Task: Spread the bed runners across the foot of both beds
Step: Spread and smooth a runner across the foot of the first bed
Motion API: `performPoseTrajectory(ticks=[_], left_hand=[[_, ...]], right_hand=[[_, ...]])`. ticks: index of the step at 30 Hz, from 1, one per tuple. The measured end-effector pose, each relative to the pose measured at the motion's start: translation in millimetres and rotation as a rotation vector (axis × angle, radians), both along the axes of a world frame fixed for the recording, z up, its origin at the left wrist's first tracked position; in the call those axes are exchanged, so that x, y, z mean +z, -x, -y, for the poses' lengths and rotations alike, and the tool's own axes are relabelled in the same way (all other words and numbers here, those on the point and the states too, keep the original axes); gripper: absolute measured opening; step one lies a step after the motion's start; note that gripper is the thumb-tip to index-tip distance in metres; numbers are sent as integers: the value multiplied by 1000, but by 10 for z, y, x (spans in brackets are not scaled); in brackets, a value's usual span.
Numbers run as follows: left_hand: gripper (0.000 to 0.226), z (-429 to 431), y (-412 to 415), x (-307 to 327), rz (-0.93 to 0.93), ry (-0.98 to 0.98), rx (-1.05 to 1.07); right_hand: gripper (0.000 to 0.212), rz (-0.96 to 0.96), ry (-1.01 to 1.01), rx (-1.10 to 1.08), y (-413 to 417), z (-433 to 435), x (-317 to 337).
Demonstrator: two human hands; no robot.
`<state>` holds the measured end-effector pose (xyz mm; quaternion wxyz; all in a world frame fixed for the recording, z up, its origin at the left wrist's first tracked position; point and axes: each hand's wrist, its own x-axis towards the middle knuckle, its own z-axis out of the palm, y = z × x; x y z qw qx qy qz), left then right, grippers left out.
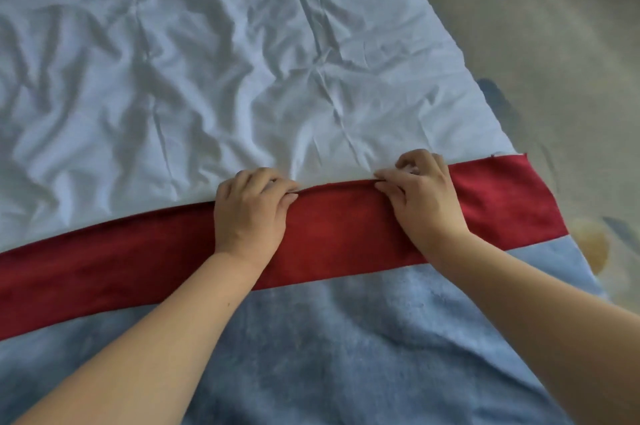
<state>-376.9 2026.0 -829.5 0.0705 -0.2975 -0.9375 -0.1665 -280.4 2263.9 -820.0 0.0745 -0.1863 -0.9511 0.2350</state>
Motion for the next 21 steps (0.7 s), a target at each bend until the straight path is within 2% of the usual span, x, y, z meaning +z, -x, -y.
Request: performPoseTrajectory(ticks=[2, 6, 9, 11, 14, 18, 21], left_hand=[[5, -29, 27, -15, -55, 49, -22], [6, -80, 172, 25, -82, 39, 13], [5, -152, 342, 32, -99, 38, 82], [15, -210, 294, -44, -77, 73, 120], [43, -240, 6, -200, -66, 79, 149], [49, -95, -516, -219, 80, 138, 146], [63, 144, -1156, -198, 173, 240, -50]], right_hand=[[8, -19, -33, 51, 63, -42, 6], [15, -123, -85, 32, 290, -72, 53], [20, -119, -145, -3, 492, -93, 27], [29, -48, -135, 9, 487, -28, -83], [57, 19, -139, 35, 198, 159, -260], [62, 157, -173, 70, -382, 425, -286], [59, 195, -190, 151, -973, 661, -232]])
